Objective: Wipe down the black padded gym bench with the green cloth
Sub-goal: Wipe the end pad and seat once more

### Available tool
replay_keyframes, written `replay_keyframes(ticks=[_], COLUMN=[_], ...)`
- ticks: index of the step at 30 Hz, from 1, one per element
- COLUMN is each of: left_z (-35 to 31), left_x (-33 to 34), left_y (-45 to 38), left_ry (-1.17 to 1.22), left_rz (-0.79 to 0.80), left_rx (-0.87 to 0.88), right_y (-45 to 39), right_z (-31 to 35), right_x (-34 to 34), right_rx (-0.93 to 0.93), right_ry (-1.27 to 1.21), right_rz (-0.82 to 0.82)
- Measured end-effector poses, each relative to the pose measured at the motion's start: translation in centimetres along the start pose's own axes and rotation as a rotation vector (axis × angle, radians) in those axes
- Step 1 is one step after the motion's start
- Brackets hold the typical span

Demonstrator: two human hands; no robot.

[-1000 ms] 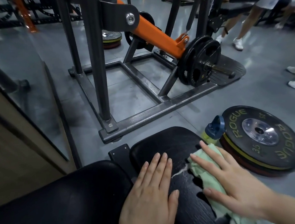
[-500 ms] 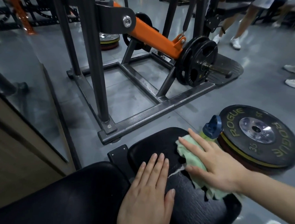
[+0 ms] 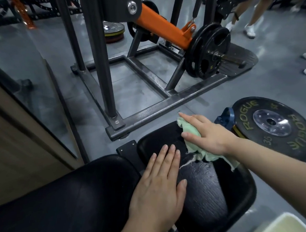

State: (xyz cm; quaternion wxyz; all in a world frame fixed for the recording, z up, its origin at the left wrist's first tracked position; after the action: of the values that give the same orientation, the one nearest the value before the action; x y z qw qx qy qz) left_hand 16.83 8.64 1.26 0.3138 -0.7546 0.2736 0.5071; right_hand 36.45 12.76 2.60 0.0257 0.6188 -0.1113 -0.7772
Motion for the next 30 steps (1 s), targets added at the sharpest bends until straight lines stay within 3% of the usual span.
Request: replay_keyframes(ticks=[8, 19, 27, 30], left_z=[0.2, 0.0, 0.2, 0.2], left_x=[0.2, 0.0, 0.1, 0.3], left_y=[0.1, -0.1, 0.0, 0.1], left_ry=[0.007, 0.015, 0.025, 0.026], left_rz=[0.029, -0.014, 0.010, 0.021], left_rx=[-0.027, -0.003, -0.015, -0.023], right_y=[10.5, -2.6, 9.8, 10.2], right_z=[-0.4, 1.2, 0.2, -0.2], right_x=[1.9, -0.2, 2.1, 2.5], right_rx=[0.114, 0.120, 0.221, 0.235], right_ry=[-0.011, 0.044, 0.046, 0.035], right_rz=[-0.086, -0.036, -0.168, -0.156])
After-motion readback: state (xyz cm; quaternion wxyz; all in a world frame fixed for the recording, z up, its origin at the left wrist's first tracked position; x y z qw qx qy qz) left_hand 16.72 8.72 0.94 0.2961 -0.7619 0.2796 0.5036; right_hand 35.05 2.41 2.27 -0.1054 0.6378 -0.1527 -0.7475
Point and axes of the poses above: each hand's wrist, its own y-axis away from the middle knuckle, its own x-axis out of the palm, z = x × y, the point moved 5 cm from there along -y, towards the middle knuckle, and after that the axes turned 10 degrees about y, right-handed, at the moved point
